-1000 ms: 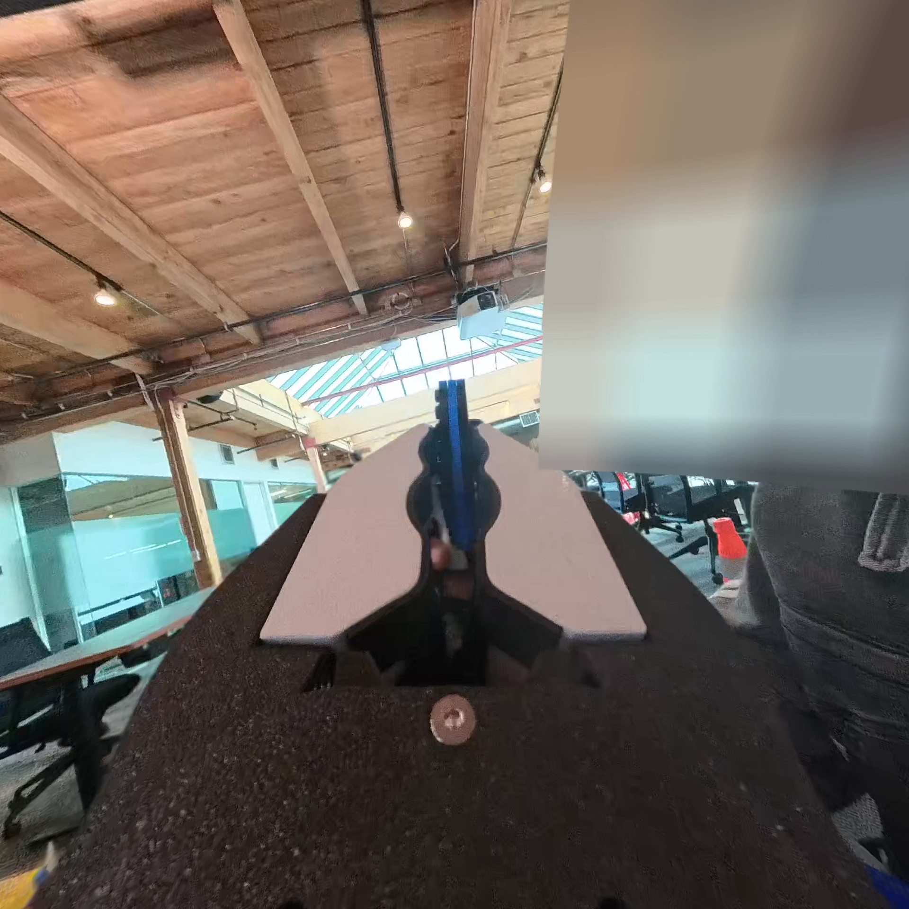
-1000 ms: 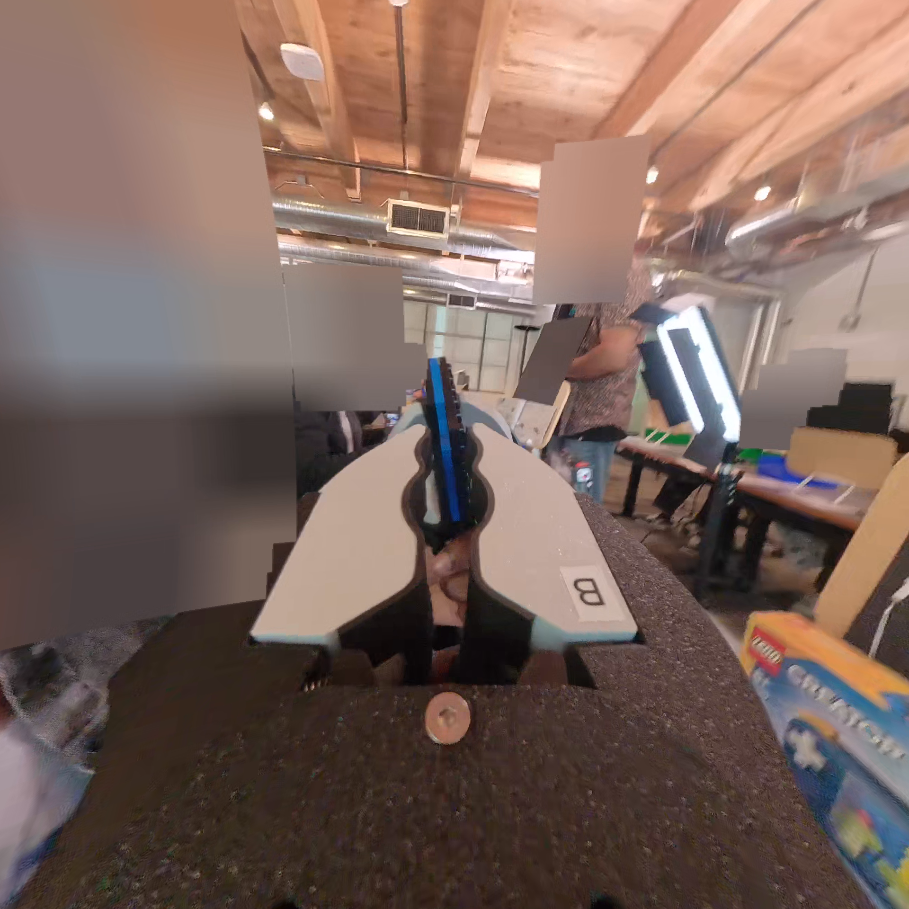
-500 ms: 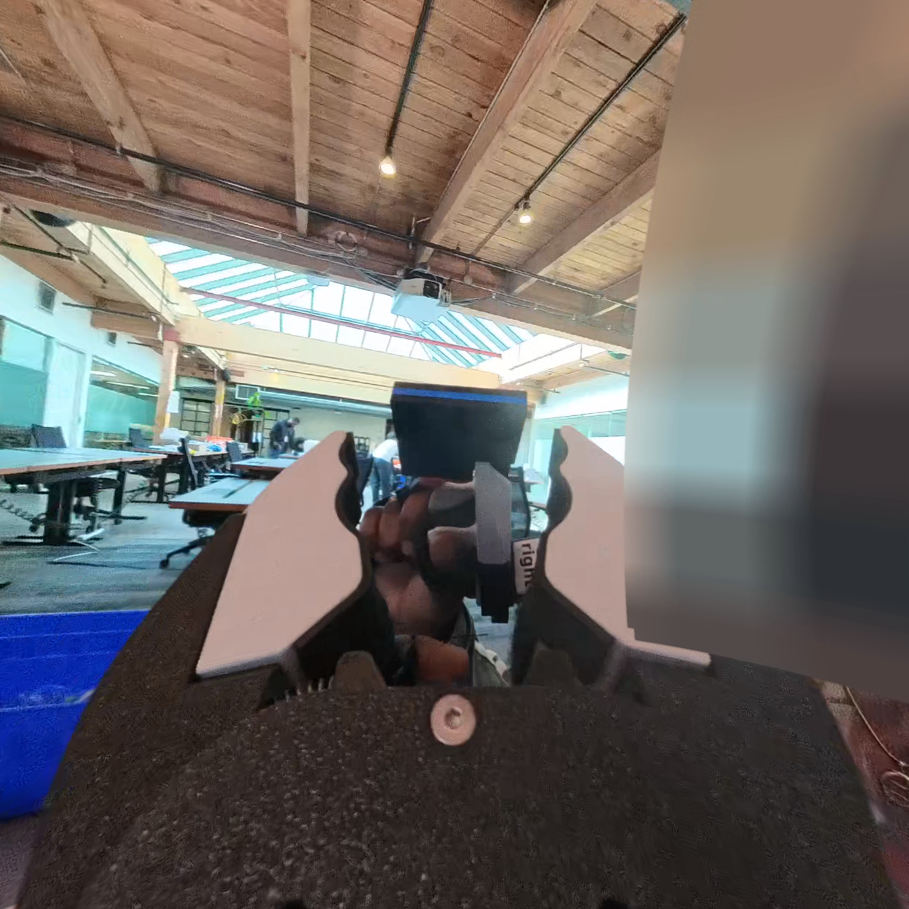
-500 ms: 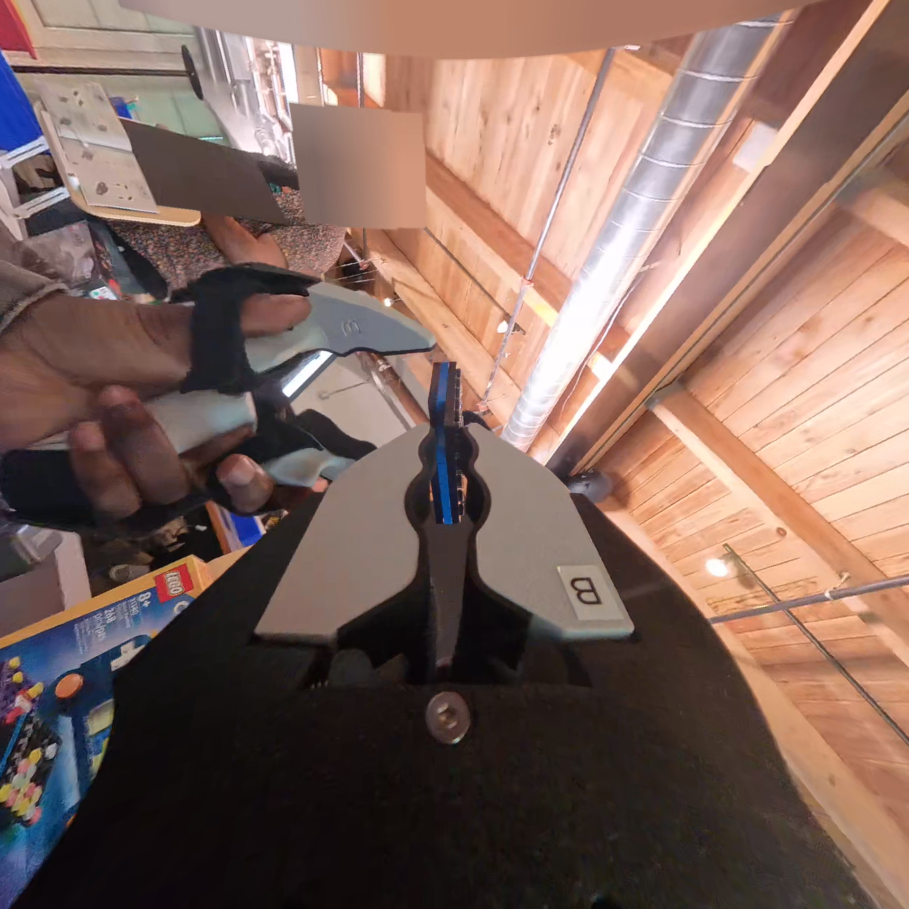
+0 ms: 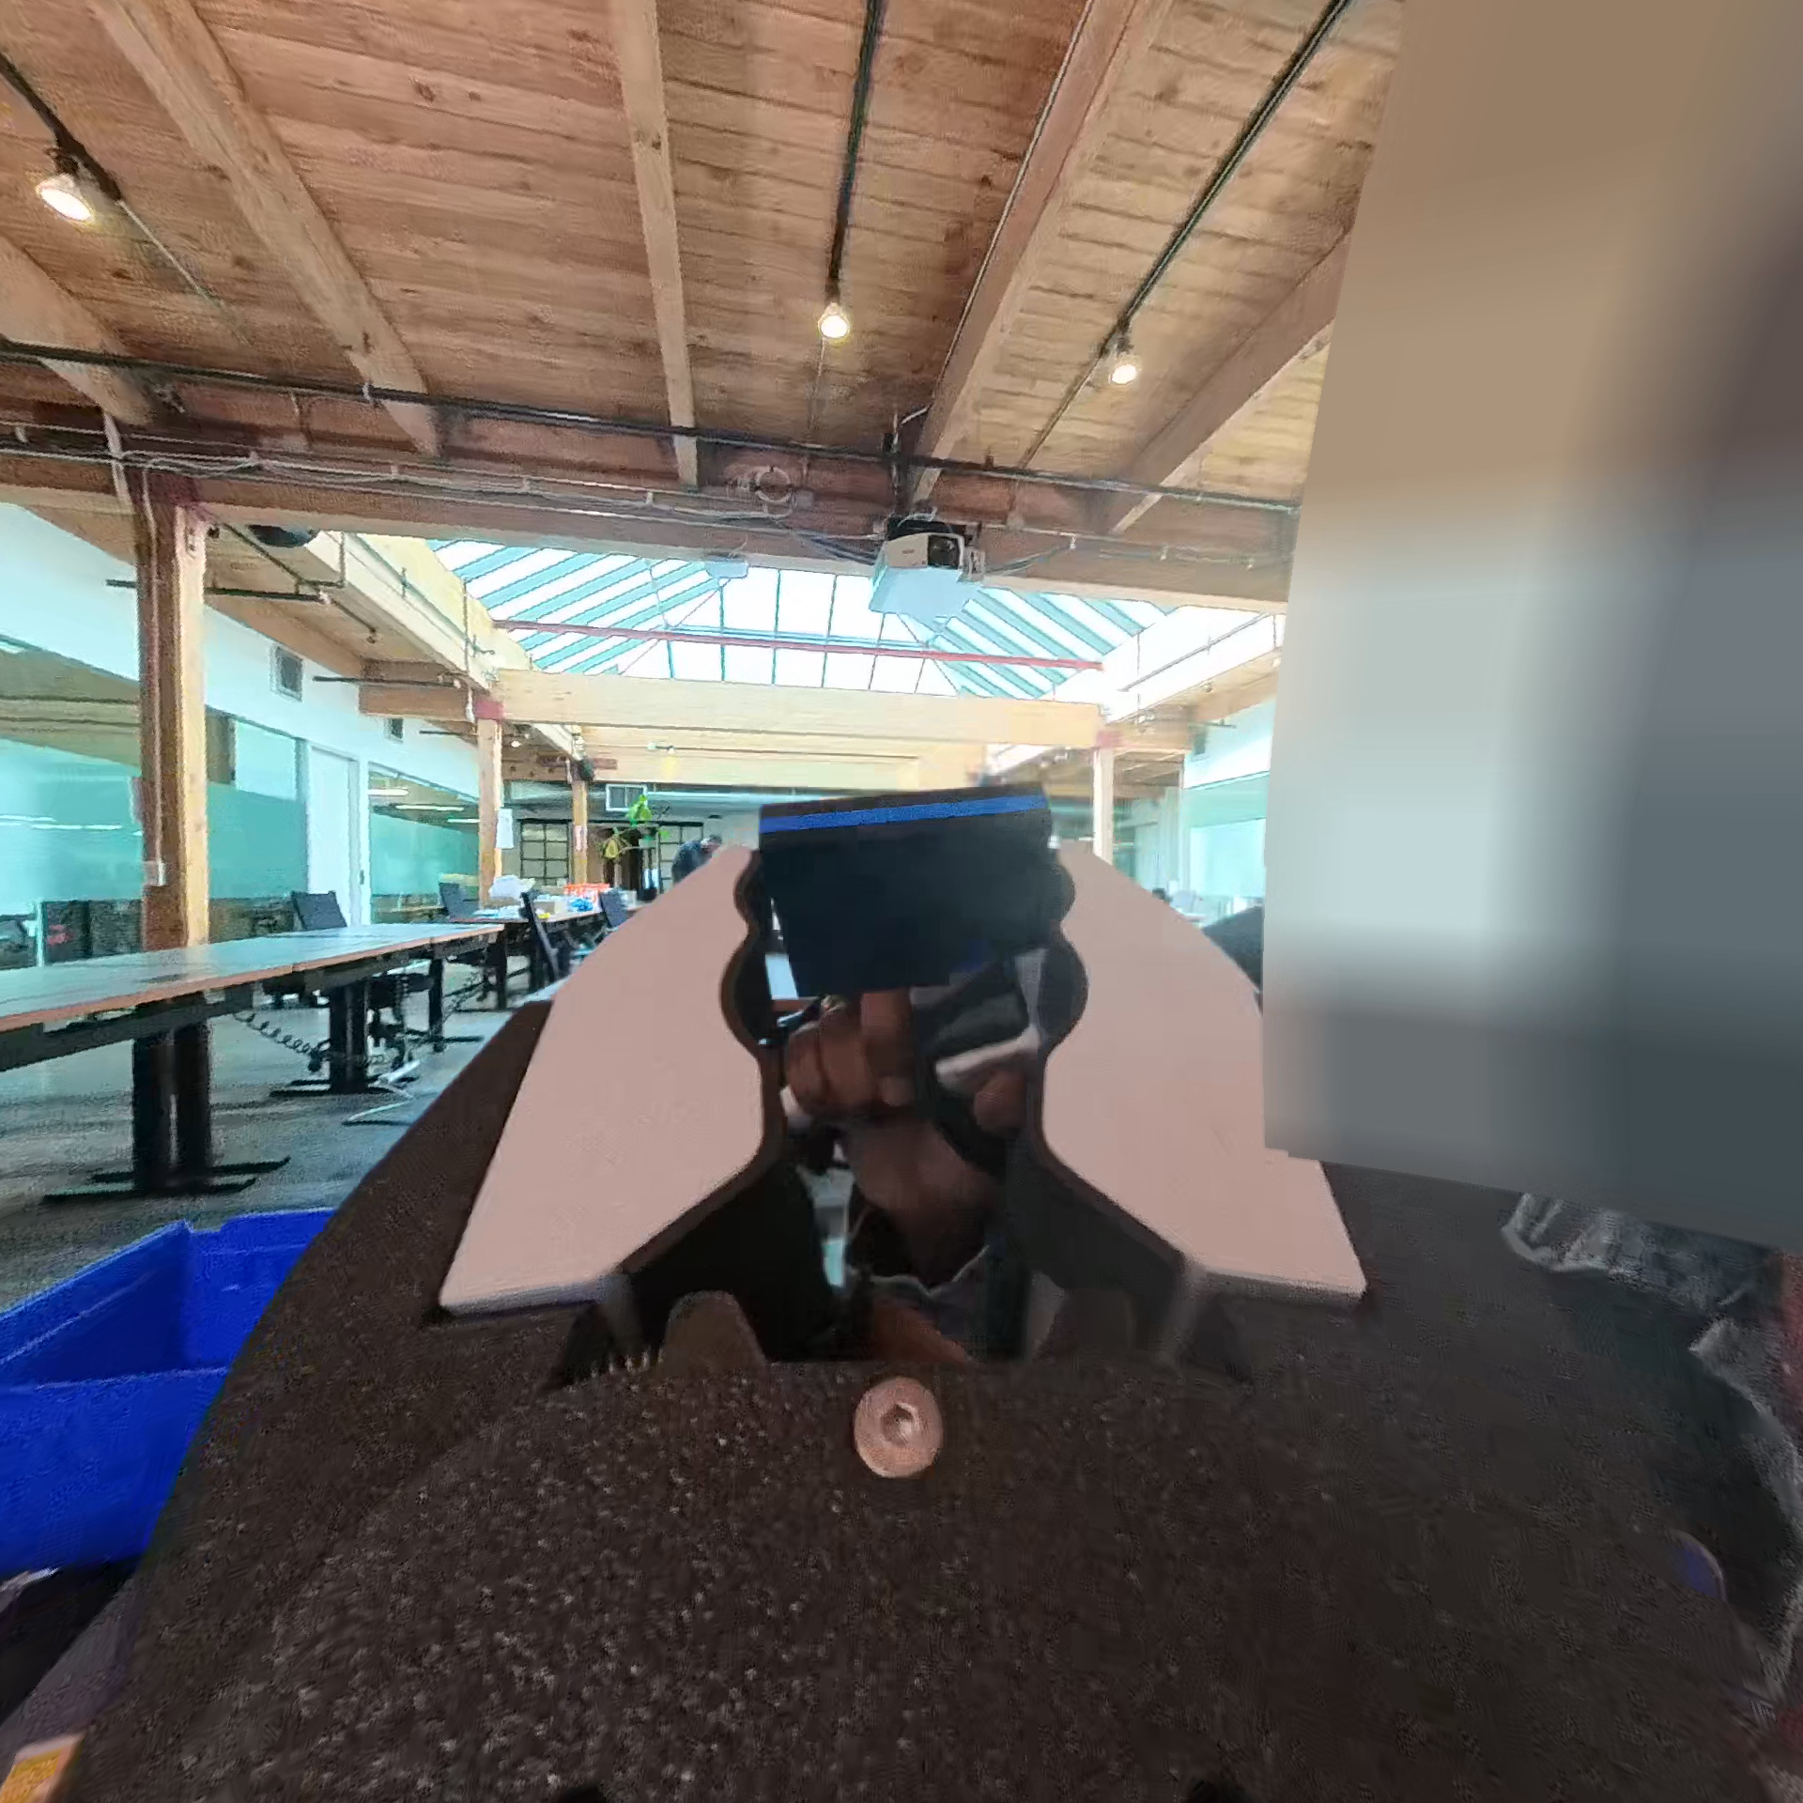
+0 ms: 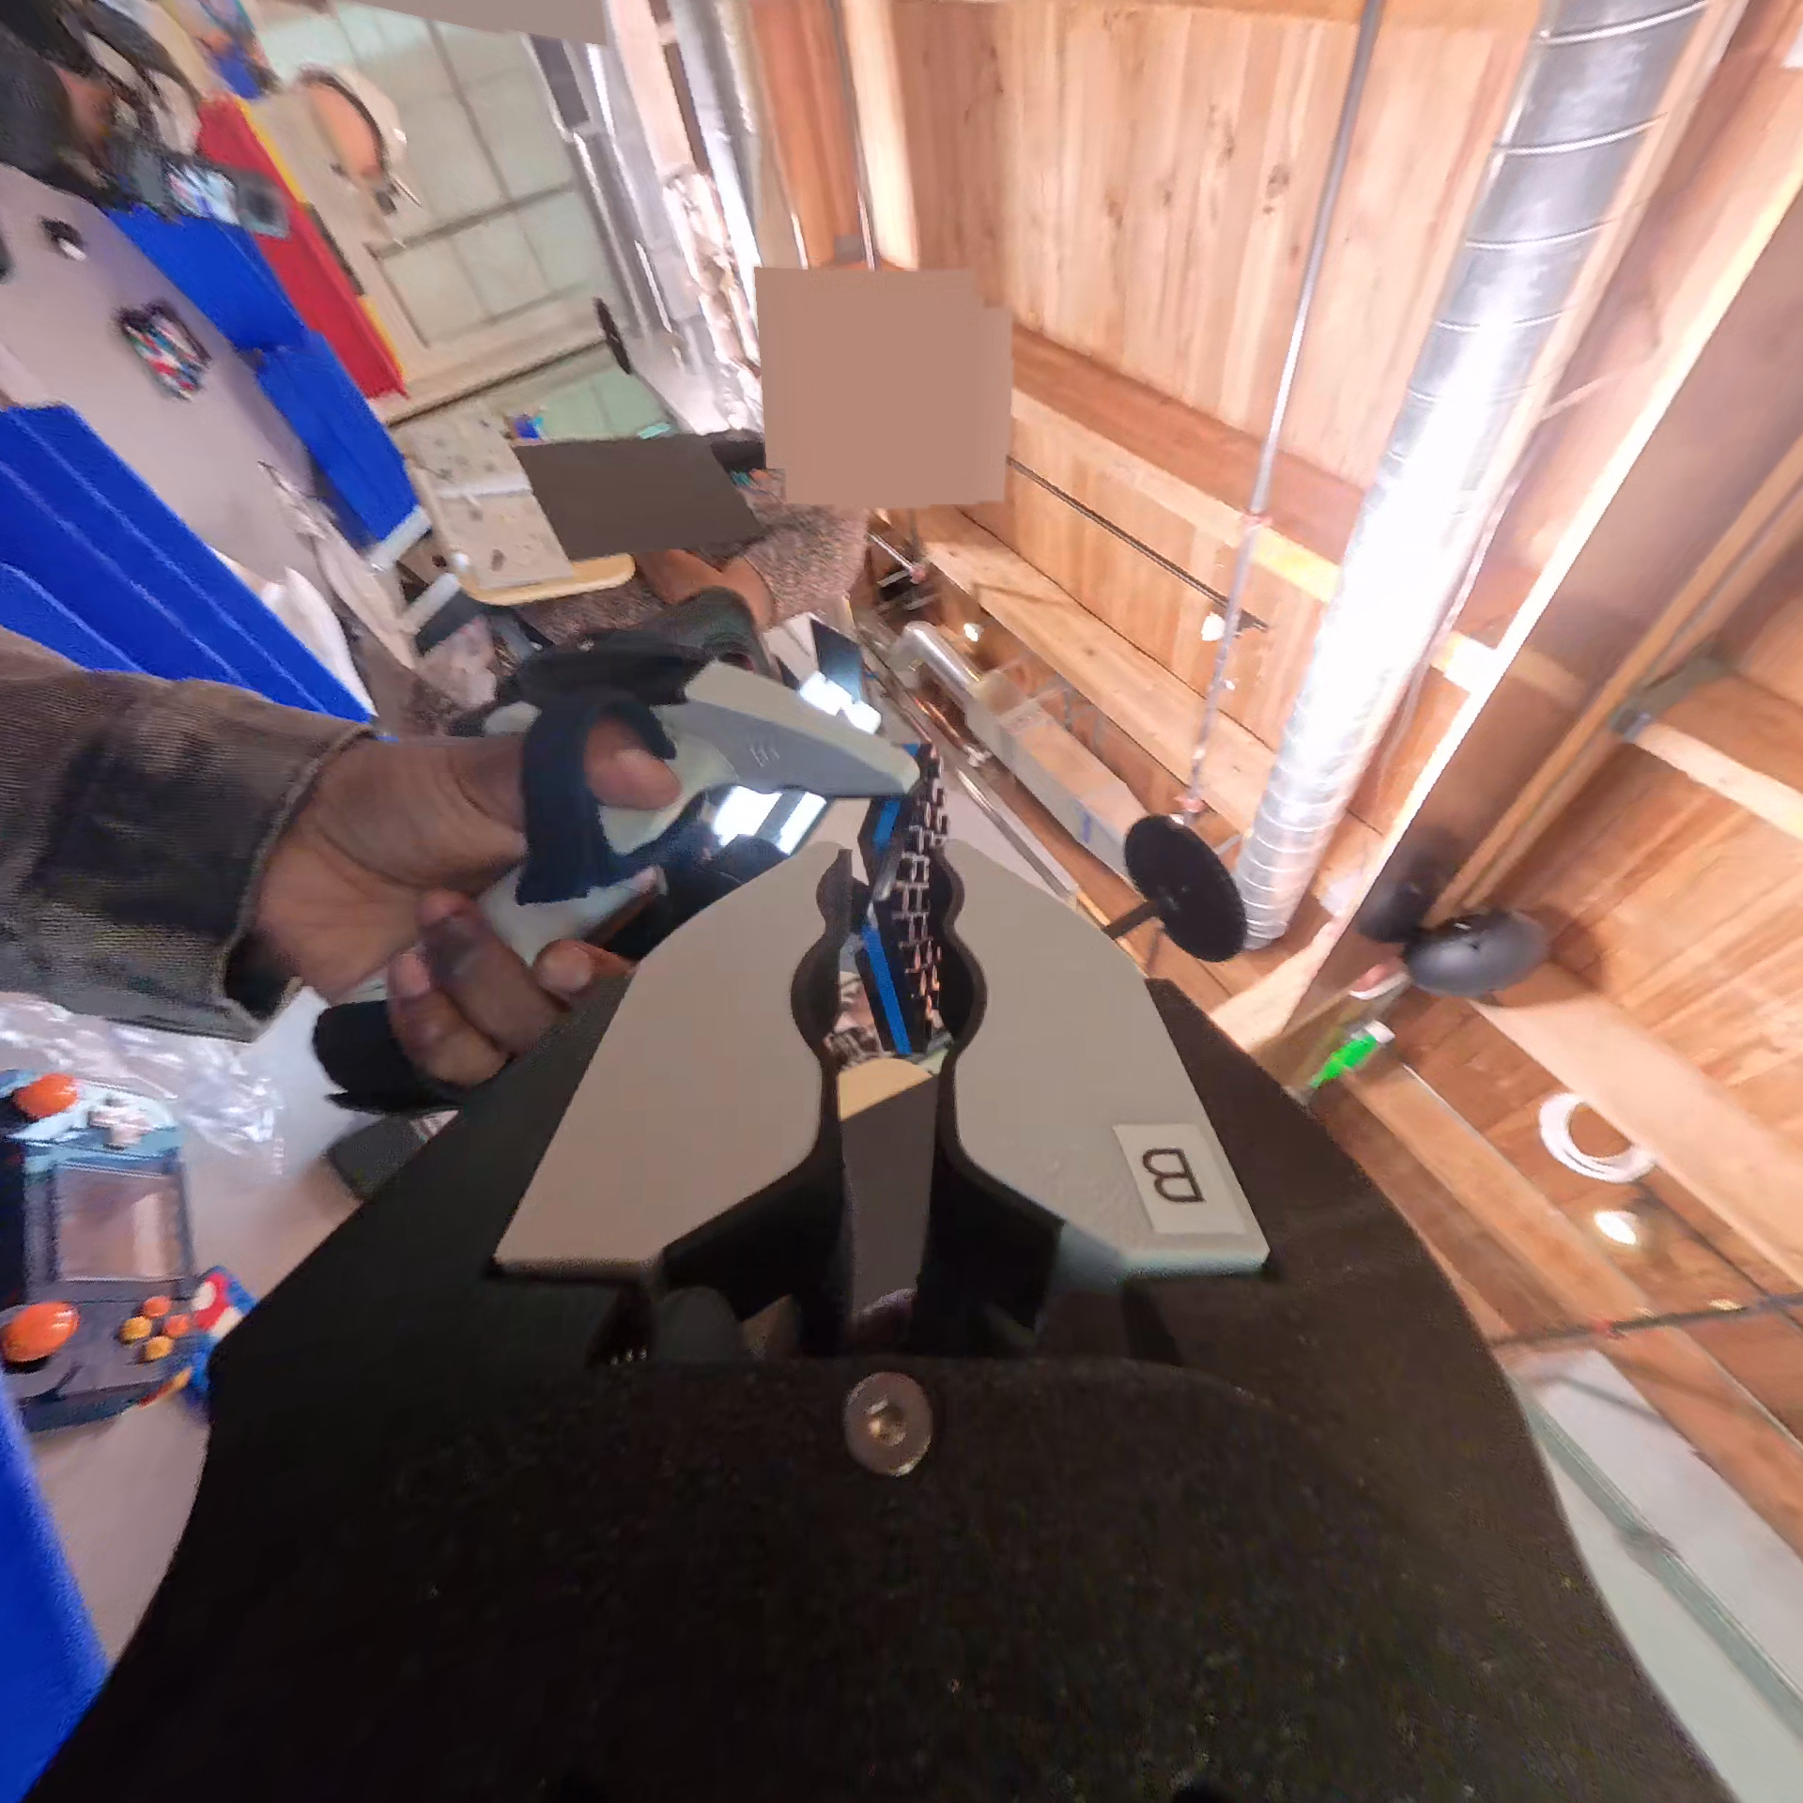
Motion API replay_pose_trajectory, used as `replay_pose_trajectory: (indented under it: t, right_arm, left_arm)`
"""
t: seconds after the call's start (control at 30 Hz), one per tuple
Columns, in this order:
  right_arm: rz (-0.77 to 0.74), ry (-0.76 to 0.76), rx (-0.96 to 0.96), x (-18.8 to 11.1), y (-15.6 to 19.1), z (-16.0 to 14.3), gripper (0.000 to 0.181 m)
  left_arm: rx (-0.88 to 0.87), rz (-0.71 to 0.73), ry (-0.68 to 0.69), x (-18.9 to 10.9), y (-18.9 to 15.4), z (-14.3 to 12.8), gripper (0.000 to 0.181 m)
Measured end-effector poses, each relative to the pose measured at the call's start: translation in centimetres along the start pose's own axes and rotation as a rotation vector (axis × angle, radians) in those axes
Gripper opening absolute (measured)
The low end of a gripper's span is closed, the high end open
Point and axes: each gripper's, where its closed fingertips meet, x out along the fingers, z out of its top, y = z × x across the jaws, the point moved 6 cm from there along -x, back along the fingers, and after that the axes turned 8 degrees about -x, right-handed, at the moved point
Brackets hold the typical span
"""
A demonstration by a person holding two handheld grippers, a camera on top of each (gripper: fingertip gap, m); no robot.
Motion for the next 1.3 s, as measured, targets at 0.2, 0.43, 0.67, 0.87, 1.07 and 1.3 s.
replay_pose_trajectory:
  t: [0.2,0.43,0.67,0.87,1.07,1.3]
  right_arm:
    - [0.058,0.088,-0.037,0.1,-0.1,0.1,0.008]
    - [0.046,0.116,-0.03,0.1,-0.3,-0.1,0.007]
    - [0.038,0.041,0.163,0.2,-0.7,-0.1,0.006]
    - [0.123,-0.034,0.526,0.5,-0.9,-0.8,0.004]
    - [0.136,-0.025,0.72,-0.3,-2.2,-2.4,0.005]
    - [0.049,0.092,0.743,-0.2,-2.4,-4.3,0.005]
  left_arm:
    - [0.002,0.037,0.066,-0.3,0.2,0.2,0.052]
    - [0.019,0.025,0.071,-0.1,0.0,0.1,0.052]
    - [0.083,0.013,0.068,0.0,-0.4,0.2,0.052]
    - [0.217,0.075,0.14,-0.6,-0.5,0.7,0.051]
    - [0.304,0.178,0.207,-1.7,0.5,1.1,0.0]
    - [0.614,0.426,0.1,-1.5,-1.3,1.2,0.059]
